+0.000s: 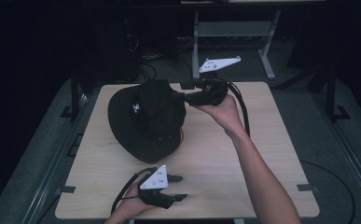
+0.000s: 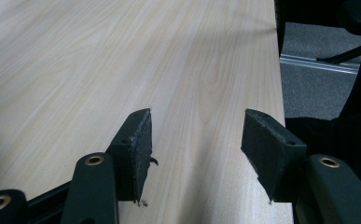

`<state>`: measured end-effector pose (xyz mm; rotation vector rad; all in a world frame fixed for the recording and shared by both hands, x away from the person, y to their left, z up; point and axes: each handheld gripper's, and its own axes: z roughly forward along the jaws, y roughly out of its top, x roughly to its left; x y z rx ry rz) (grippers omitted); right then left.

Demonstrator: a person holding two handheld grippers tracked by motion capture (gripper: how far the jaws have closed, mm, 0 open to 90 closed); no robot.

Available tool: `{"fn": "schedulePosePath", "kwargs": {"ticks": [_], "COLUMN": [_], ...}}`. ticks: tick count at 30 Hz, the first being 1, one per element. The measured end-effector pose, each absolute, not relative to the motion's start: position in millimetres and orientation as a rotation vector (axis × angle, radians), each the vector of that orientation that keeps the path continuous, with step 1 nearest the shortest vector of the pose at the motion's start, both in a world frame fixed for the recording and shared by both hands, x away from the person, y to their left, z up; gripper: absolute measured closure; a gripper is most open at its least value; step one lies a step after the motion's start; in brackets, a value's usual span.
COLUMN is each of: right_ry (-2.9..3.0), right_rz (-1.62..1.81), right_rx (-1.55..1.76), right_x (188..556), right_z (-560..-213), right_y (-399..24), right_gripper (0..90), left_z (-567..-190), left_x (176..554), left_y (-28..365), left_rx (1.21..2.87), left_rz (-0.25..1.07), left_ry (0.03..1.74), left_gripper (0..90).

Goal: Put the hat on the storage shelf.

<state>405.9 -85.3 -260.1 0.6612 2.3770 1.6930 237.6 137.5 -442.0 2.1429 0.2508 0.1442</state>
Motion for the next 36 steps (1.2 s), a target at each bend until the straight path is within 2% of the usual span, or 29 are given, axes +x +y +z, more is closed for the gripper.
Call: {"fn": "schedulePosePath", "kwargs": {"ticks": [16,36], "right_ry": [2.349,2.328], "right_rz": [1.692,1.684], "right_rx": [0.735,0.819], "right_x": [395,378], "right_z": [-270,-292], "right_y": [-117,-155], "right_gripper": [35.2,32.7], "left_z": [-443,-443], "left_x": [241,242], "left_y": [139,139], "left_rx": [2.133,2.128], "left_rz": [0.132,0.133], "left_ry": [0.297,0.311], "left_gripper": [36.2,33.0]}}
